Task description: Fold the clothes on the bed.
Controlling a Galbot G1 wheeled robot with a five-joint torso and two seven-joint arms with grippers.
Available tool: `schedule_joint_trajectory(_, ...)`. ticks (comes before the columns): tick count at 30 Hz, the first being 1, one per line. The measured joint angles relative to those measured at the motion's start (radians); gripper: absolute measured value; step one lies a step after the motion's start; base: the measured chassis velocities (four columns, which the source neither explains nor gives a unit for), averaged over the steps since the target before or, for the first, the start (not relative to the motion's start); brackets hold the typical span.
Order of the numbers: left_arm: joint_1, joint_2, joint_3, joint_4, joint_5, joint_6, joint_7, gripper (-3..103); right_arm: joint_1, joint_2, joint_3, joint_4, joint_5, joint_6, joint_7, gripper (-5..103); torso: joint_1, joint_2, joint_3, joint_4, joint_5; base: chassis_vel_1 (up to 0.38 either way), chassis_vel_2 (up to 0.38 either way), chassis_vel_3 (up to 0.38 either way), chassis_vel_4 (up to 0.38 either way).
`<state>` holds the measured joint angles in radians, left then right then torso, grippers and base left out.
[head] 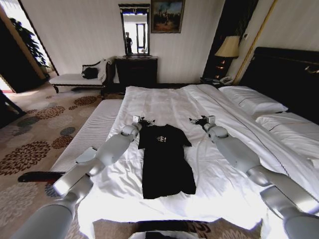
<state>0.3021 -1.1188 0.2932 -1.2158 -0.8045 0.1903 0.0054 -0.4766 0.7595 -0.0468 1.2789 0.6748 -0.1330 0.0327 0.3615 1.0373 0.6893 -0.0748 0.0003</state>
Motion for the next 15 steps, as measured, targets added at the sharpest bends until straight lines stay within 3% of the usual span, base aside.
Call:
schedule_joint_trajectory(4, 0.139, 0.091, -0.069, -0.173, 0.008, -0.016, 0.002, 100, -0.177, -0.085, 0.141, 0.162, -0.098, 0.05, 0.032, 100, 0.0, 0.0, 0.0, -0.0009, -0.0005, 0.0, 0.0, 0.0, 0.0)
schedule_joint_trajectory(7, 0.218, 0.147, -0.115, -0.253, 0.021, -0.023, 0.002, 100, -0.292, -0.104, 0.239, 0.226, -0.16, 0.082, 0.033, 100, 0.0, 0.0, 0.0, -0.0012, -0.0006, 0.0, 0.0, 0.0, 0.0)
schedule_joint_trajectory(15, 0.517, 0.3, -0.328, -0.458, 0.061, -0.028, 0.0, 100, -0.646, -0.047, 0.537, 0.431, -0.191, 0.092, 0.045, 100, 0.0, 0.0, 0.0, -0.0002, -0.0008, 0.0, 0.0, 0.0, 0.0)
